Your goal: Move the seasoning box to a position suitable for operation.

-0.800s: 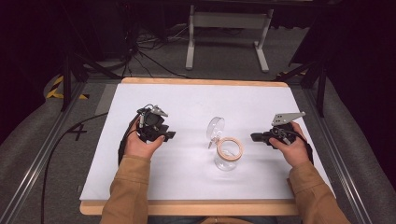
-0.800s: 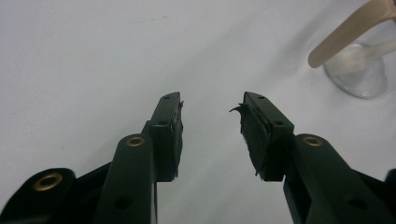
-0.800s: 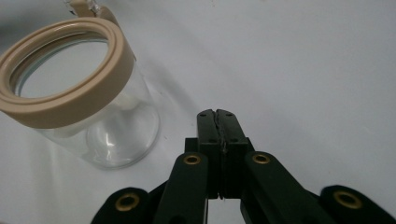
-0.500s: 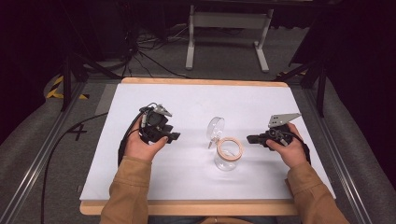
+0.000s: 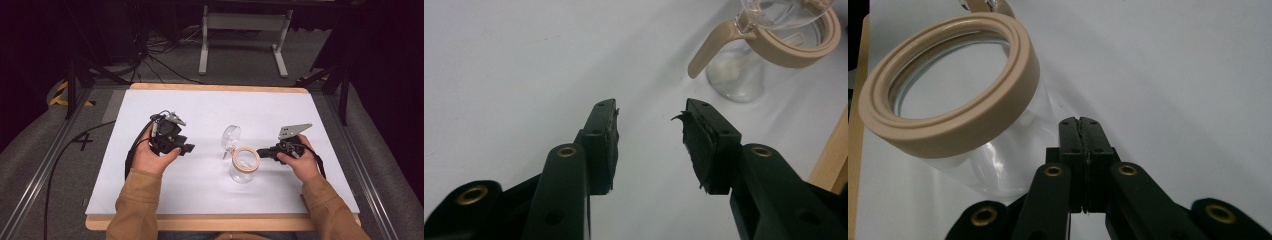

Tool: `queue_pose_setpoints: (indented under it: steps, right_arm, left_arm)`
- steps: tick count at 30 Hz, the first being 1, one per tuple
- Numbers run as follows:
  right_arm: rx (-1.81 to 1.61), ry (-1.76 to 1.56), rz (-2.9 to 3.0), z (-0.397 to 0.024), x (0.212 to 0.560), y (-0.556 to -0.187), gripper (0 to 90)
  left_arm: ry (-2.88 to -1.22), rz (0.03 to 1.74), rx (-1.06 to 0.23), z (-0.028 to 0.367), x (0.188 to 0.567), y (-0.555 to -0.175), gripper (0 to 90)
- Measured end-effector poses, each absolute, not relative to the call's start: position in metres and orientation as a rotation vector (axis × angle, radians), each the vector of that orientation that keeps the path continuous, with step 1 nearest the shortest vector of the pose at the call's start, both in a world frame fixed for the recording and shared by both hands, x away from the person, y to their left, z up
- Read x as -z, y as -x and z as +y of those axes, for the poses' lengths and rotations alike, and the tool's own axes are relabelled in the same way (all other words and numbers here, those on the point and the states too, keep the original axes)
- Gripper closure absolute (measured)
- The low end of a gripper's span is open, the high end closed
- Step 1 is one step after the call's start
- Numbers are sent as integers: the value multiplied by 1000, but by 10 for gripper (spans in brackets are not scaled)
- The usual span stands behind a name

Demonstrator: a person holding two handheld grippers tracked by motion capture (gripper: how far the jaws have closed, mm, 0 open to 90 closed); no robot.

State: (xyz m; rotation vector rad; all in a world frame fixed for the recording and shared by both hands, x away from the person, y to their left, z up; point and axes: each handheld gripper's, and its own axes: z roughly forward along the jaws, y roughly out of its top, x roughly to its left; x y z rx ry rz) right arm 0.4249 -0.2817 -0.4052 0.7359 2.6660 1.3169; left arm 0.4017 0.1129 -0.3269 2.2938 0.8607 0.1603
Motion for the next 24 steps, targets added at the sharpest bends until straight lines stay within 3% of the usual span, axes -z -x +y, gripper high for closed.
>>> queue_pose_setpoints:
  steps: [24]
  right_arm:
    - [-1280,-687,2748,-272,410,-420,900]
  left_arm:
    - [-2297,854,-151,111,325,-402,540]
